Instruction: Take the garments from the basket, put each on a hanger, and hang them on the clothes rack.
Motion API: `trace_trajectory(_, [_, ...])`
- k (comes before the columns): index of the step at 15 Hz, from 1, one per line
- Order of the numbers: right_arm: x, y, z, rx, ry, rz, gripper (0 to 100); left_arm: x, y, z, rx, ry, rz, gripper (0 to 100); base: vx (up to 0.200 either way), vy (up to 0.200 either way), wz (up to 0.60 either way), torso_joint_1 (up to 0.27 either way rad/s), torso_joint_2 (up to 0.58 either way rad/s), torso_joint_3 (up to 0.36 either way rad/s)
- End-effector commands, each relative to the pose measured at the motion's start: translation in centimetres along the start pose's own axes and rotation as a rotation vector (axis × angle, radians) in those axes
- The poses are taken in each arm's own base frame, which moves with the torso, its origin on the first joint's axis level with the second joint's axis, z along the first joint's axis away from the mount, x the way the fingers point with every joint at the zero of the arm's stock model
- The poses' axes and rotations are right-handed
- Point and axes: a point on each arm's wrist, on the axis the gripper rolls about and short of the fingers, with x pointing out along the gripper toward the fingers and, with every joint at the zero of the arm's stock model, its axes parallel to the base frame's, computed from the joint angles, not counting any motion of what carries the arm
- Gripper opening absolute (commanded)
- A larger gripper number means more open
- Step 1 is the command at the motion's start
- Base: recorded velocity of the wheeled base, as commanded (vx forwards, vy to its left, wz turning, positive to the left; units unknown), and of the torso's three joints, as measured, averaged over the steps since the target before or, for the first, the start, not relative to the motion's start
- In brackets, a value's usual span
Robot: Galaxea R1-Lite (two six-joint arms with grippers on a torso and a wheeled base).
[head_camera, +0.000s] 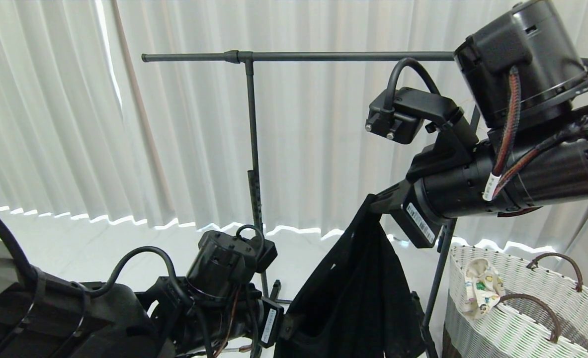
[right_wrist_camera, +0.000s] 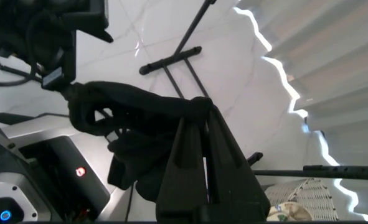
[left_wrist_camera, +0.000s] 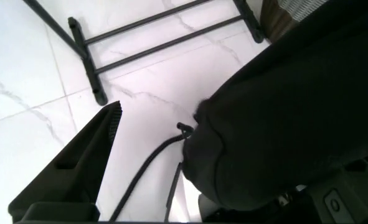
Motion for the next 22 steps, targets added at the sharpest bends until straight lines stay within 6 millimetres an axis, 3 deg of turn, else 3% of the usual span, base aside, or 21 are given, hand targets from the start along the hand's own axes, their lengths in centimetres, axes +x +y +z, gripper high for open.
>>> trace_trajectory(1, [-0.6,-0.1,0.0,0.002,-0.012,-0.004,0,-0.3,0.0,-0.1,0.001,-0.003,-0.001,100,0.000,0.000,0.00,0.000,0.00,0.000])
trace_trajectory(5, [-1.1,0.0,-0.2,-0.001,0.004,0.001,0,-0.6,-0.1,0.2,0.003,-0.053,-0.008,100,0.000,0.000,0.00,0.000,0.00,0.000])
trace_trajectory(6, [-1.1,0.0,-0.2,-0.001,0.006,-0.001,0,-0.6,-0.1,0.3,0.011,-0.065,-0.010,0,0.000,0.000,0.00,0.000,0.00,0.000])
trace_trajectory(9, [-0.4,-0.4,-0.9,0.025,0.043,-0.010,0,-1.7,-0.1,0.0,0.025,-0.088,-0.005,0,0.000,0.000,0.00,0.000,0.00,0.000])
trace_trajectory(12, [-0.2,-0.8,-2.5,0.177,0.100,-0.046,0,-4.1,-0.2,1.7,0.070,-0.242,-0.004,0,0.000,0.000,0.00,0.000,0.00,0.000])
trace_trajectory(14, [-0.9,-0.7,-3.4,0.246,0.114,-0.057,0,-6.6,0.3,4.6,0.063,-0.309,0.004,0,0.000,0.000,0.00,0.000,0.00,0.000])
trace_trajectory(16, [-1.7,-0.5,-3.9,0.255,0.114,-0.057,0,-10.6,0.6,8.9,0.042,-0.266,0.001,0,0.000,0.000,0.00,0.000,0.00,0.000])
trace_trajectory(17, [-1.9,-0.5,-3.9,0.255,0.111,-0.057,0,-11.6,0.5,9.8,0.041,-0.260,-0.012,0,0.000,0.000,0.00,0.000,0.00,0.000])
trace_trajectory(18, [-2.6,-0.8,-3.9,0.261,0.091,-0.068,0,-15.0,0.1,12.6,0.041,-0.242,-0.049,0,0.000,0.000,0.00,0.000,0.00,0.000])
trace_trajectory(20, [-3.8,-2.7,-2.7,0.291,0.022,-0.123,0,-17.5,-0.7,14.3,0.049,-0.219,-0.072,0,0.000,0.000,0.00,0.000,0.00,0.000])
trace_trajectory(22, [-5.3,-4.1,-0.1,0.308,-0.083,-0.159,0,-18.0,-1.6,14.4,0.072,-0.225,-0.092,0,0.000,0.000,0.00,0.000,0.00,0.000])
